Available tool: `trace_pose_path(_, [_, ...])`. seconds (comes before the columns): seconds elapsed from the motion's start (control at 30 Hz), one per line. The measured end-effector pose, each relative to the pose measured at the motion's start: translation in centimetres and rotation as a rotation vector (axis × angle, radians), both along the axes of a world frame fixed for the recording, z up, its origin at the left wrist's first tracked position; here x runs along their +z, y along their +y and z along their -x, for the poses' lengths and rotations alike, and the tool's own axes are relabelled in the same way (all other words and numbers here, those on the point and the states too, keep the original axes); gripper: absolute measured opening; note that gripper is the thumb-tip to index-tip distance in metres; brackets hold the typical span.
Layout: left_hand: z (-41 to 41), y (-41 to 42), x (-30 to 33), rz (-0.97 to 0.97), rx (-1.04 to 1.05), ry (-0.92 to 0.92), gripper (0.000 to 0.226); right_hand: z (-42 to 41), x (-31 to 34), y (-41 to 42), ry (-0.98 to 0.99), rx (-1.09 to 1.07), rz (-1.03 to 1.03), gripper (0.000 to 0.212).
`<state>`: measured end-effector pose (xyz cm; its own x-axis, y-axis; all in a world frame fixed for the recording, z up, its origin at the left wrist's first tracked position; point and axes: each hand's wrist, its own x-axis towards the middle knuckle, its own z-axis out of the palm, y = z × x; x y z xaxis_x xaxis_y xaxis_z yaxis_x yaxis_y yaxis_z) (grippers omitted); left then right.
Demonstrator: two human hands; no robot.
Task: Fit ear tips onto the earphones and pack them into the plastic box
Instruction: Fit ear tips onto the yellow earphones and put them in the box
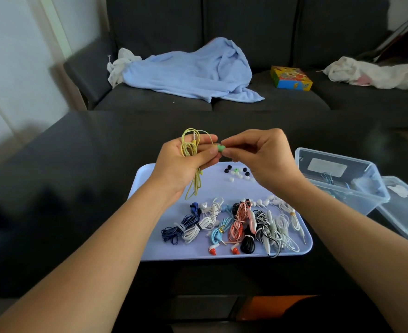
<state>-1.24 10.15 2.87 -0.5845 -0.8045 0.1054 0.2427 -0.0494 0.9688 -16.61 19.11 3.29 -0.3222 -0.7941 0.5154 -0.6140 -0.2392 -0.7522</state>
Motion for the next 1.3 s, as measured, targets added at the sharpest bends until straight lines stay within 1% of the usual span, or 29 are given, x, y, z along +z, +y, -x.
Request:
trace_pose_path(0.1, [0.0, 0.2, -0.1, 0.138, 0.042, -0.046, 0.021, -0.1, 0.1, 0.2, -0.091, 0.007, -0.034, 0.014])
trace_pose_path(0.2, [0.1, 0.1, -0.3, 0.258, 0.104, -0.094, 0.015, -0.1, 0.1, 0.2, -0.25, 0.037, -0.065, 0.014])
trace_pose_path(0.27, [0.2, 0.1, -0.5, 0.361, 0.136, -0.138, 0.014, -0.3, 0.0, 0.1, -0.408, 0.057, -0.105, 0.013])
trace_pose_path(0.37, [0.1, -0.3, -0.8, 0.61, 0.174, -0.233, 0.011, -0.4, 0.0, -0.1, -0.748, 0.118, -0.222, 0.016])
trace_pose_path(0.43, [0.0, -0.4, -0.9, 0.679, 0.169, -0.244, 0.011, -0.2, 0.0, 0.0, -0.915, 0.175, -0.289, 0.018])
trace_pose_path(0.47, [0.0, -0.3, -0.9, 0.679, 0.156, -0.238, 0.014, 0.0, 0.1, 0.0, -0.945, 0.192, -0.306, 0.017])
trace_pose_path(0.5, [0.0, -0.2, -0.9, 0.669, 0.144, -0.234, 0.018, 0.2, 0.1, 0.1, -0.938, 0.199, -0.312, 0.016])
trace_pose_path(0.57, [0.1, -0.1, -0.8, 0.622, 0.13, -0.224, 0.025, 0.4, 0.0, 0.2, -0.838, 0.19, -0.296, 0.015])
trace_pose_path(0.63, [0.1, -0.1, -0.8, 0.561, 0.133, -0.204, 0.026, 0.5, -0.1, 0.2, -0.748, 0.175, -0.268, 0.02])
trace_pose_path(0.77, [0.1, 0.0, -0.6, 0.474, 0.123, -0.172, 0.021, 0.7, -0.4, 0.1, -0.779, 0.202, -0.24, 0.017])
trace_pose_path(0.83, [0.0, 0.1, -0.5, 0.444, 0.108, -0.169, 0.019, 0.7, -0.4, 0.0, -0.754, 0.2, -0.235, 0.015])
trace_pose_path(0.9, [0.0, 0.1, -0.4, 0.422, 0.09, -0.169, 0.017, 0.8, -0.4, 0.0, -0.662, 0.178, -0.221, 0.015])
trace_pose_path(1.0, [0.0, 0.0, -0.4, 0.336, 0.073, -0.149, 0.015, 0.7, -0.3, 0.2, -0.486, 0.166, -0.159, 0.024])
trace_pose_path(1.07, [0.0, 0.1, -0.2, 0.245, 0.052, -0.125, 0.013, 0.7, -0.3, 0.3, -0.412, 0.166, -0.115, 0.02])
trace_pose_path(1.2, [-0.1, 0.1, 0.1, 0.064, 0.009, -0.086, 0.01, 0.6, -0.2, 0.2, -0.391, 0.177, -0.098, 0.019])
trace_pose_path(1.3, [-0.1, 0.3, 0.2, 0.021, -0.018, -0.082, 0.01, 0.9, -0.1, 0.4, -0.417, 0.207, -0.11, 0.025])
